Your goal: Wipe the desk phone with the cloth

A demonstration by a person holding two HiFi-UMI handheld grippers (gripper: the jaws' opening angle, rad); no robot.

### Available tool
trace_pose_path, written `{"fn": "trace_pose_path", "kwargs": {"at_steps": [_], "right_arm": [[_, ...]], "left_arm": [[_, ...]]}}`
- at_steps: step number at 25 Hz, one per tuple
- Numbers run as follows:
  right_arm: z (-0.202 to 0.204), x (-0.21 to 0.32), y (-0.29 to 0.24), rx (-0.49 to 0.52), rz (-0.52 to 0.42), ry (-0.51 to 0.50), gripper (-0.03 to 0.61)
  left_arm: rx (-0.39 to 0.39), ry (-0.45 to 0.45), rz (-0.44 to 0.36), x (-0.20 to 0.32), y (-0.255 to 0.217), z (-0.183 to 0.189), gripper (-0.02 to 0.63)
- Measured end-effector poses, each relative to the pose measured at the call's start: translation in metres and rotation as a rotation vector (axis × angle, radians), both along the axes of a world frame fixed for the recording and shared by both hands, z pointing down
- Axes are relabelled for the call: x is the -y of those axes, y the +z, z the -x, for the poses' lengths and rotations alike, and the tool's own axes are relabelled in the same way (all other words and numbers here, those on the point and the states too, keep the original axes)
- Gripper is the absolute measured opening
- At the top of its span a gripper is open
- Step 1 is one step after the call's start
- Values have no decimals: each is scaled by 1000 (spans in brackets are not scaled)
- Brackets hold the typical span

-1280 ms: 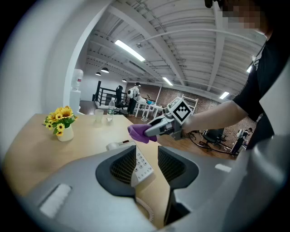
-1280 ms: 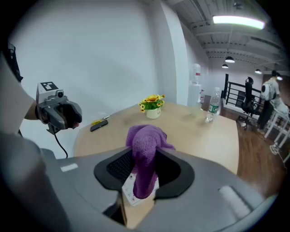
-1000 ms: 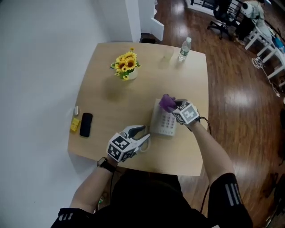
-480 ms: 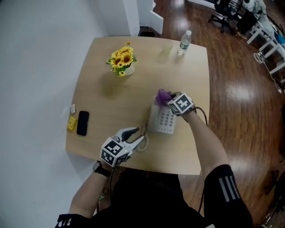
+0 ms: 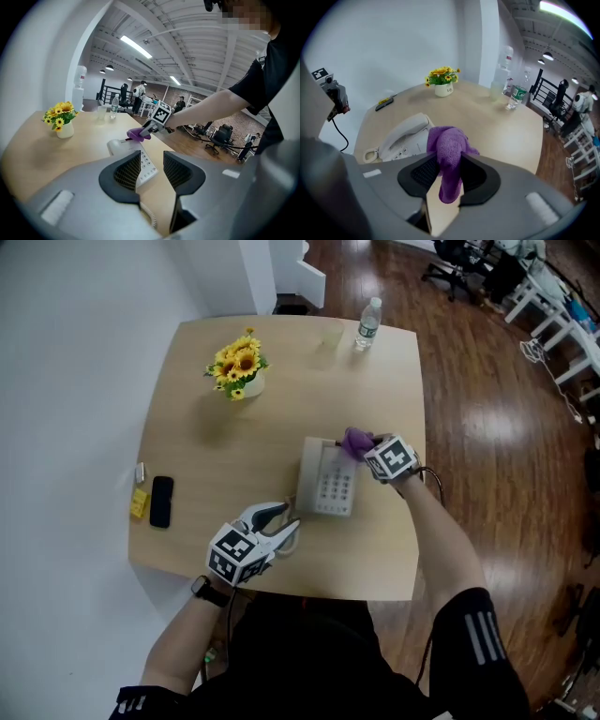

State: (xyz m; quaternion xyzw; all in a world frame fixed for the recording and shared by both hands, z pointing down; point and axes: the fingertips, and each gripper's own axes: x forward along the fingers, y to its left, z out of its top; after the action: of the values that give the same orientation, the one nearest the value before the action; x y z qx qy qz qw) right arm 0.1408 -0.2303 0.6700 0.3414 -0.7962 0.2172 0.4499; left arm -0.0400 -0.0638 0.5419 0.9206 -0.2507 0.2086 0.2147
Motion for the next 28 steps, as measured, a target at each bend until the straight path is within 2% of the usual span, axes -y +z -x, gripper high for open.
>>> {"fn": "trace_pose_path", "kwargs": {"at_steps": [4, 12, 21, 28], "right_arm": [[-6, 5, -14, 47, -41, 31, 133], [6, -24, 10, 89, -1, 109, 132], [20, -91, 28, 143, 40, 89, 132], [26, -143, 44, 208, 89, 140, 130]], "left_arm": [[5, 1, -4, -2, 0, 1, 146], [13, 6, 9, -12, 6, 3, 146], [4, 17, 6, -10, 3, 3, 146], [-5, 41, 0, -12, 1, -5, 146]]}}
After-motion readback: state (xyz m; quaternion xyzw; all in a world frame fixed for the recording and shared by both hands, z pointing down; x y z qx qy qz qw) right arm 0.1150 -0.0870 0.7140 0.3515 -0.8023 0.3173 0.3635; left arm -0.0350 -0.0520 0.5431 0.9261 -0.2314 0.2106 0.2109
